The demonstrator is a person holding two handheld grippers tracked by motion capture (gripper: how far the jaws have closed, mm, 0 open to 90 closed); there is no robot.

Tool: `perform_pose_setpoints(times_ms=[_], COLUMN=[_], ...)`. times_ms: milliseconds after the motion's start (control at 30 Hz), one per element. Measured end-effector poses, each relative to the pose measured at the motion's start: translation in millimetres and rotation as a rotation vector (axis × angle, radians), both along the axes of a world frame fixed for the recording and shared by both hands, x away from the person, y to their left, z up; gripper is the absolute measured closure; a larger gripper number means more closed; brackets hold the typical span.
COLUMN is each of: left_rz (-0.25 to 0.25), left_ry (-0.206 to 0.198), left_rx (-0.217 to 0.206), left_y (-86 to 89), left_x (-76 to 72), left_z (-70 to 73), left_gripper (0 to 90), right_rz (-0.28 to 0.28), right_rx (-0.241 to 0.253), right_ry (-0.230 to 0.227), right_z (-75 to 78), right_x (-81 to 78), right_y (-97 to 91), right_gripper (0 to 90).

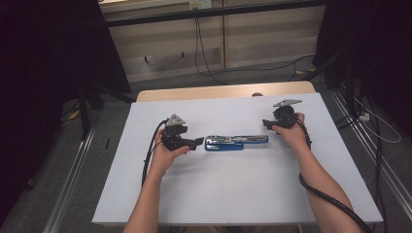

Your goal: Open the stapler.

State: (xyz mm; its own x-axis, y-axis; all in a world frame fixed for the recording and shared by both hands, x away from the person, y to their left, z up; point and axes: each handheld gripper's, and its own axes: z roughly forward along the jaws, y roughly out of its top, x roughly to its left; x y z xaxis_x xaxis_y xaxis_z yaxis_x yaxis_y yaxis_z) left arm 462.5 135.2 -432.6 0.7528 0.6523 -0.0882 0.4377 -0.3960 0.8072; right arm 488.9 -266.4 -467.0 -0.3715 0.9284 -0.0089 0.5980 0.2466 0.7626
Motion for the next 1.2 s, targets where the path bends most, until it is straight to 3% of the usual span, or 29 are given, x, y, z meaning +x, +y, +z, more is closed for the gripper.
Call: perform_pose_setpoints(times_ms=[67, 200, 533, 800, 833, 967, 1200], left_rz=[0.002, 0.01, 0.009, 0.01, 0.012, 0.011, 0.007], left_ry=[0.0, 0.0, -0.004, -0.005, -0.003, -0.007, -0.005], left_rx=[-0.001, -0.001, -0.003, 0.004, 0.002, 0.01, 0.014], left_y=[0.9, 2.6, 1.0, 2.1, 2.4, 4.4, 5.0], left_x=[0.2, -0.4, -3.1, -2.1, -2.1, -2.0, -4.3], left_z=[0.4, 1.7, 3.7, 3.3, 3.2, 4.1, 5.5], left_gripper=[13.4, 13.4, 13.4, 13.4, 13.4, 13.3, 13.2], right_rz=[0.009, 0.038, 0.077, 0.072, 0.065, 0.048, 0.04], right_rx=[-0.011, -0.01, 0.013, 0.012, 0.028, 0.019, -0.005], right_ry=[0.015, 0.027, 0.065, 0.065, 0.068, 0.067, 0.064], right_z=[-0.7, -1.6, 2.4, 2.5, 1.8, 2.1, 3.0], right_x=[3.1, 3.7, -11.8, -7.4, -6.8, -6.6, -8.6], right_y=[1.3, 3.3, -2.1, 0.6, 1.0, 3.4, 6.5], right_gripper=[42.3, 50.2, 77.2, 71.5, 72.2, 79.8, 79.9])
